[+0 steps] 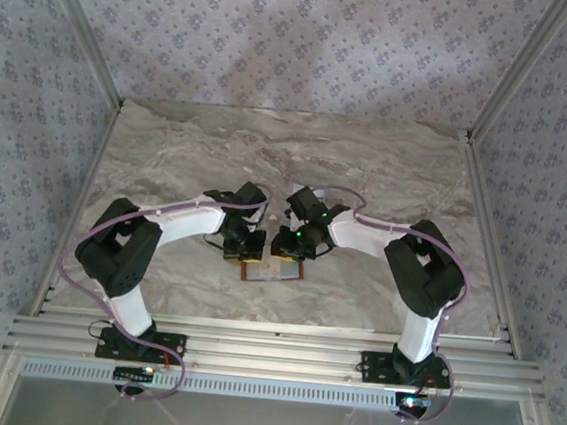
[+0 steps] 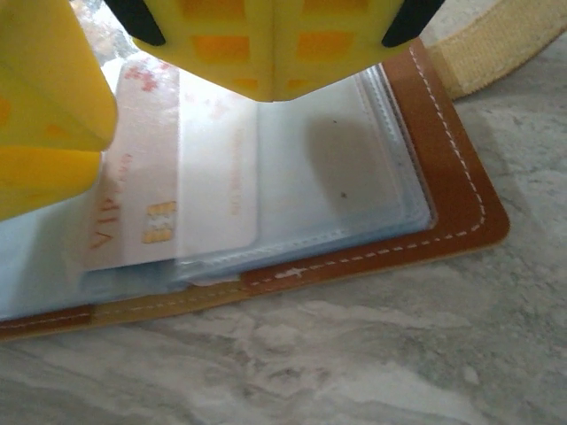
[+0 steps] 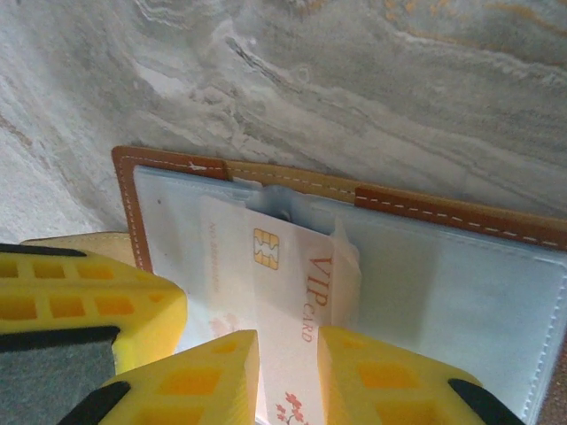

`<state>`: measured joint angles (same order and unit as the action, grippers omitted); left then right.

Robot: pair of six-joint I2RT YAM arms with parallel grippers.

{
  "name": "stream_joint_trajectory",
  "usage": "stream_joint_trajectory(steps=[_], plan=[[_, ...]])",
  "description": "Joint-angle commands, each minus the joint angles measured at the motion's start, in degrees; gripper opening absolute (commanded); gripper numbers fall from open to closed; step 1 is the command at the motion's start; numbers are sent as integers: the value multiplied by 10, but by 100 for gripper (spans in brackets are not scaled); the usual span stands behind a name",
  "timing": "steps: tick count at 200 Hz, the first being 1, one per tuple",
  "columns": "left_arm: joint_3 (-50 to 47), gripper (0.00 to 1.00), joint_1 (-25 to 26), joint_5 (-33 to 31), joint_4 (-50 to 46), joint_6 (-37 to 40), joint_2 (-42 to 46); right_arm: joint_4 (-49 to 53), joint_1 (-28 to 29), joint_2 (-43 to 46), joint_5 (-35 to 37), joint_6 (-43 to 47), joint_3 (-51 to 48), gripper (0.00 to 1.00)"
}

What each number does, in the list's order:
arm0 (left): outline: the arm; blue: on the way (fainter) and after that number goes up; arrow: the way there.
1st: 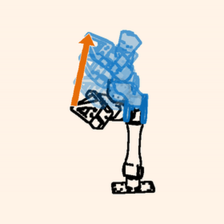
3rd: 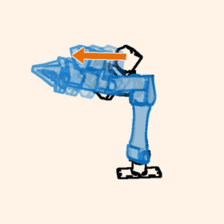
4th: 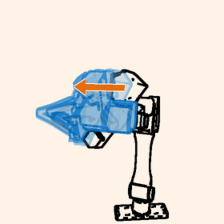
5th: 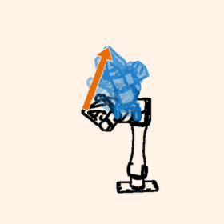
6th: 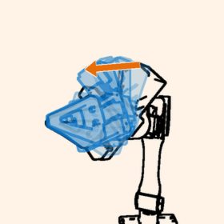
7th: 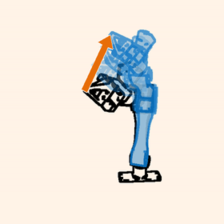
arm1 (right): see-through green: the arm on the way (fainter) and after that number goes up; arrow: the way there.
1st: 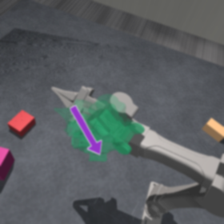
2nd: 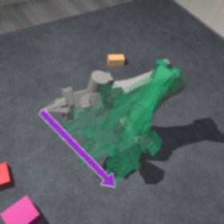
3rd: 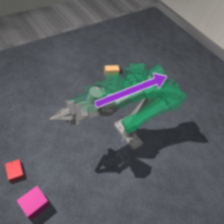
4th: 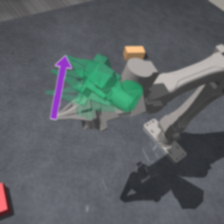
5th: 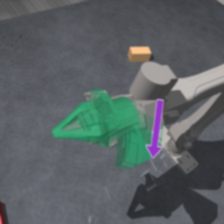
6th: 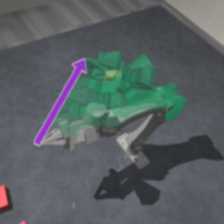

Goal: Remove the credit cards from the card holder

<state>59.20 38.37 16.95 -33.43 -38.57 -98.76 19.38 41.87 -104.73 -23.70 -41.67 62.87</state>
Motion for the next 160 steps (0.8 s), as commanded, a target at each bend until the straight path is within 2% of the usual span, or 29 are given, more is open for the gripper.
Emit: stream_joint_trajectory(steps=[1,160], plan=[[-6,0,3,-12,-22,13,-1,4,1,-17,-15,8,6,26],[-12,0,-3,-26,-32,11,42,-6,18,-45,-33,1,43,29]])
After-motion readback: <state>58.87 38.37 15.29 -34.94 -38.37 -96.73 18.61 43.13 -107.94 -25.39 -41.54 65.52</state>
